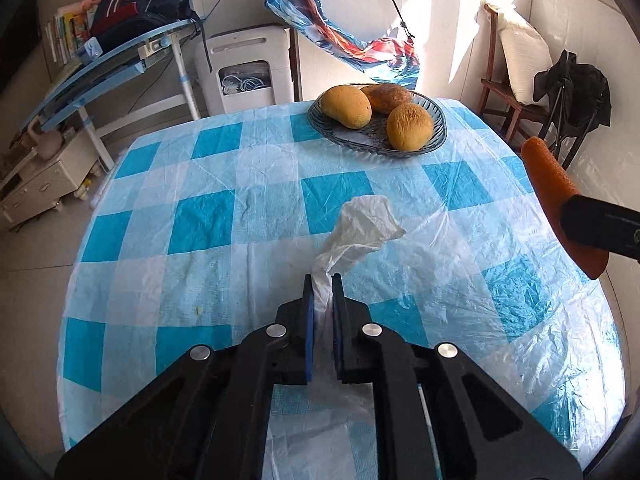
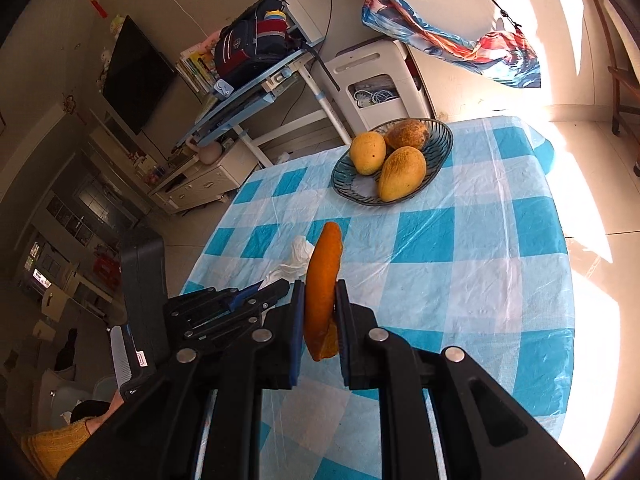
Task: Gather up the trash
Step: 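Carry the carrot to the yellow basin and open the right tool while the left tool carries the bag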
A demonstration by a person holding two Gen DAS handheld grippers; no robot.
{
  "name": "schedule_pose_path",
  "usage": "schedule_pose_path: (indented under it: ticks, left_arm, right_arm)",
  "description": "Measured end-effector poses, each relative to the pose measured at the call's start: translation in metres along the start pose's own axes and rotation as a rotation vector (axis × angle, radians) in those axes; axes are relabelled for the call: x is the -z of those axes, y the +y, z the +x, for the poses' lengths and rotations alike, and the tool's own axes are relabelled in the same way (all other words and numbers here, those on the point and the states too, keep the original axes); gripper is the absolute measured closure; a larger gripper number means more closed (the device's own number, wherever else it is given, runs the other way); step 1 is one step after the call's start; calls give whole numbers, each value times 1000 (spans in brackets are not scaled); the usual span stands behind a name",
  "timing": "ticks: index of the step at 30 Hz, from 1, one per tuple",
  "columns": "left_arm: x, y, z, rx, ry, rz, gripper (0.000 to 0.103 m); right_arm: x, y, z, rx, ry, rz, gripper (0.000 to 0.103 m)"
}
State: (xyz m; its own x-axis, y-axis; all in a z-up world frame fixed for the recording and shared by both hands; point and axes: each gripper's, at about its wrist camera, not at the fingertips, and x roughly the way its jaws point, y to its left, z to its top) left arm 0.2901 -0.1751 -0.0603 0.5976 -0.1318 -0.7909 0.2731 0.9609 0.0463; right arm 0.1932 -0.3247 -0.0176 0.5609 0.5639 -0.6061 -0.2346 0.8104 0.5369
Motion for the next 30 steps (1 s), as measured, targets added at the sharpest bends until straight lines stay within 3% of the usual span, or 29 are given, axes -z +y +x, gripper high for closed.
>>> schedule_pose_path:
  ticks: [6, 12, 30]
  left_arm:
    - [44, 34, -77, -71, -51, -39, 95]
    - [87, 59, -137, -93, -80, -73, 95]
    - [173, 84, -232, -37, -116, -160, 95]
  right_arm:
    - [39, 42, -19, -74, -14, -35, 87]
    - [85, 81, -36, -144, -37, -75, 87]
    - [178, 127, -50, -187, 5, -75, 84]
